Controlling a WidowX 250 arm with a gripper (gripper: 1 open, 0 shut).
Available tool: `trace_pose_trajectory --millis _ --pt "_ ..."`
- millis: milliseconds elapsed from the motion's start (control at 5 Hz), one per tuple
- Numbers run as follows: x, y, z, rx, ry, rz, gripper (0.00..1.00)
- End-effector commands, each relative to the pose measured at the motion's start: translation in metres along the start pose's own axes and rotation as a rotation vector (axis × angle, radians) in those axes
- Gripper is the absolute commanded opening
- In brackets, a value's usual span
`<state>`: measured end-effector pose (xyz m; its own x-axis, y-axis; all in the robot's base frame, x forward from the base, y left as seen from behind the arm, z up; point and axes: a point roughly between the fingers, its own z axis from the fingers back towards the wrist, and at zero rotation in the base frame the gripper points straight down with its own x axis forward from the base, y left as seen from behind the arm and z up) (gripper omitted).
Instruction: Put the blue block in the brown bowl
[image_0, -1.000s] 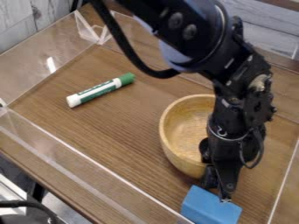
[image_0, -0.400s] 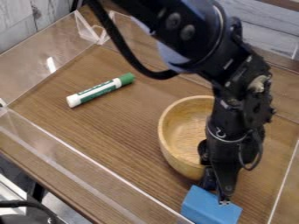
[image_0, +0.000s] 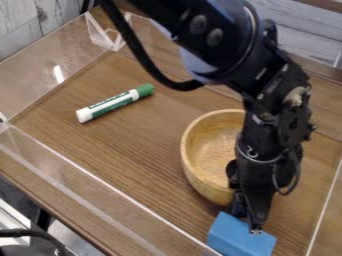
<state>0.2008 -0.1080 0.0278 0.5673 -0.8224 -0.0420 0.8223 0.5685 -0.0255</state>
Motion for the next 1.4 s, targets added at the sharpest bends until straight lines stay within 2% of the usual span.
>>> trace_pose_trajectory --millis 0,1200 --pt "0.0004 0.0011 0.0055 0.009 -0.011 -0.004 0.00" --pt "0.0004 0.0052 0.0059 0.023 -0.007 -0.009 0.00"
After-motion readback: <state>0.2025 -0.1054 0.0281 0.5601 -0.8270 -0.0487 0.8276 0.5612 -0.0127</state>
